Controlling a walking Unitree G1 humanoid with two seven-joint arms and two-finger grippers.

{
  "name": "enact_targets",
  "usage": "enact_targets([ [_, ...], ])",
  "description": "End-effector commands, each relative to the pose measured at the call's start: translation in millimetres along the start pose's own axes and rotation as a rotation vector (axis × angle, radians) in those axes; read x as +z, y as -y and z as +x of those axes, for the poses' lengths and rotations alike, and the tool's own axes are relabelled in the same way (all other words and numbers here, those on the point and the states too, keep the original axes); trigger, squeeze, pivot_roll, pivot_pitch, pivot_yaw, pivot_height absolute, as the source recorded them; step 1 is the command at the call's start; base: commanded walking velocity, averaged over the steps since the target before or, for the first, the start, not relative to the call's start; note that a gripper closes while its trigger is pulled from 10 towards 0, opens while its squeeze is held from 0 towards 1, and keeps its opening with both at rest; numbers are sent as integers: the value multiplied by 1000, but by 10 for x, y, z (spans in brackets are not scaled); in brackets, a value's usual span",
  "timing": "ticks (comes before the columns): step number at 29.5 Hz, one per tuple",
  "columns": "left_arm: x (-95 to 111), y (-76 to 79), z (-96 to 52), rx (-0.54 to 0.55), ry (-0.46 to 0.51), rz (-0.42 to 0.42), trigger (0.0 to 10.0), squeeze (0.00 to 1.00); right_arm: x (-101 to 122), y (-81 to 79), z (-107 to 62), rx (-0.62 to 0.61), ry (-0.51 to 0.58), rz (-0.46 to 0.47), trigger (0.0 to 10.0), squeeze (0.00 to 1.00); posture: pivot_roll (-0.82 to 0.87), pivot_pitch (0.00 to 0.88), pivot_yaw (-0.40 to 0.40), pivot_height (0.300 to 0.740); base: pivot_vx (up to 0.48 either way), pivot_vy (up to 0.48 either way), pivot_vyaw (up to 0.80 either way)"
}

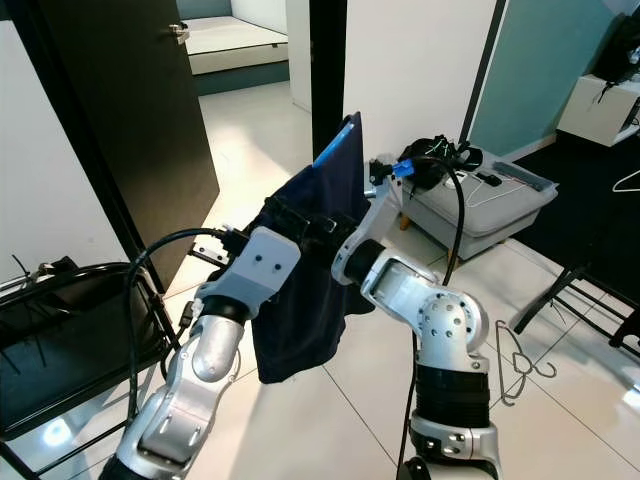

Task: Hang hanger

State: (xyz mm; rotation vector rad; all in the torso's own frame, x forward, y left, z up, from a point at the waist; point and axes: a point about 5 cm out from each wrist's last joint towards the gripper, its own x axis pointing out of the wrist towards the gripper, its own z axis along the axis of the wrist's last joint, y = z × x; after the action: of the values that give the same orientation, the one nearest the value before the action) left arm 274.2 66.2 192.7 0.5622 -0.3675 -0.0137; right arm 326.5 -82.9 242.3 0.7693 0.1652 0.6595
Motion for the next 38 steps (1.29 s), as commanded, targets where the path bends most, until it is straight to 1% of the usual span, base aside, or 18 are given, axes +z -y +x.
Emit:
enact_targets([
  [1, 138, 65, -42, -11, 54, -14, 10000, 0, 67, 65, 48, -78, 57, 23, 10000, 0, -2, 0, -26, 740, 0, 0, 0],
  [5, 163, 102, -59, -25, 62, -15, 10000, 0, 85, 82, 75, -107, 74, 42, 9647, 0, 0, 0, -26, 740, 0, 0, 0],
  [6, 177, 120, -66, -33, 69, -11, 10000, 0, 99, 94, 97, -136, 86, 50, 8863, 0, 0, 0, -27, 740, 0, 0, 0],
  [7, 177, 120, -66, -33, 69, -11, 10000, 0, 99, 94, 97, -136, 86, 50, 8863, 0, 0, 0, -27, 740, 0, 0, 0],
  [8, 188, 133, -70, -38, 75, -6, 10000, 0, 106, 106, 118, -167, 90, 54, 7098, 0, -1, 0, -28, 740, 0, 0, 0],
  [9, 193, 140, -72, -42, 77, -1, 10000, 0, 107, 116, 134, -198, 91, 62, 4784, 0, -4, 0, -26, 740, 0, 0, 0],
  [10, 194, 143, -72, -43, 78, 1, 10000, 0, 106, 121, 141, -216, 89, 66, 4784, 0, -4, 0, -26, 740, 0, 0, 0],
  [11, 191, 145, -73, -43, 76, 6, 10000, 0, 99, 125, 145, -234, 86, 70, 1216, 0, -5, 0, -27, 740, 0, 0, 0],
  [13, 189, 147, -74, -43, 75, 8, 10000, 0, 94, 127, 146, -244, 84, 74, 1216, 0, -5, 0, -27, 740, 0, 0, 0],
  [14, 186, 151, -75, -43, 71, 14, 10000, 0, 74, 124, 155, -265, 78, 75, 0, 0, -8, 0, -27, 740, 0, 0, 0],
  [27, 151, 189, -76, -58, 45, 32, 10000, 0, 39, 101, 201, -319, 65, 89, 0, 0, -13, 0, -27, 740, 0, 0, 0],
  [28, 156, 200, -75, -73, 42, 4, 10000, 0, 42, 101, 204, -321, 62, 86, 0, 0, -14, 0, -28, 740, 0, 0, 0],
  [29, 158, 208, -75, -101, 20, -94, 10000, 1000, 45, 105, 203, -326, 55, 78, 0, 0, -14, 0, -28, 740, 0, 0, 0],
  [32, 155, 205, -75, -106, 8, -133, 10000, 1000, 46, 106, 203, -327, 53, 75, 0, 0, -15, 0, -27, 740, 0, 0, 0],
  [35, 113, 217, -57, -190, -84, -453, 10000, 1000, 57, 143, 178, -328, 32, 44, 0, 0, -16, 0, -27, 740, 0, 0, 0],
  [36, 104, 176, -28, -232, -116, -645, 10000, 1000, 76, 187, 136, -314, -4, -3, 0, 0, -12, 0, -30, 740, 0, 0, 0],
  [37, 104, 176, -28, -232, -116, -645, 10000, 1000, 76, 187, 136, -314, -4, -3, 0, 0, -12, 0, -30, 740, 0, 0, 0],
  [38, 121, 127, -9, -278, -116, -808, 10000, 1000, 99, 235, 86, -300, -38, -51, 0, 0, -12, 0, -31, 740, 0, 0, 0],
])
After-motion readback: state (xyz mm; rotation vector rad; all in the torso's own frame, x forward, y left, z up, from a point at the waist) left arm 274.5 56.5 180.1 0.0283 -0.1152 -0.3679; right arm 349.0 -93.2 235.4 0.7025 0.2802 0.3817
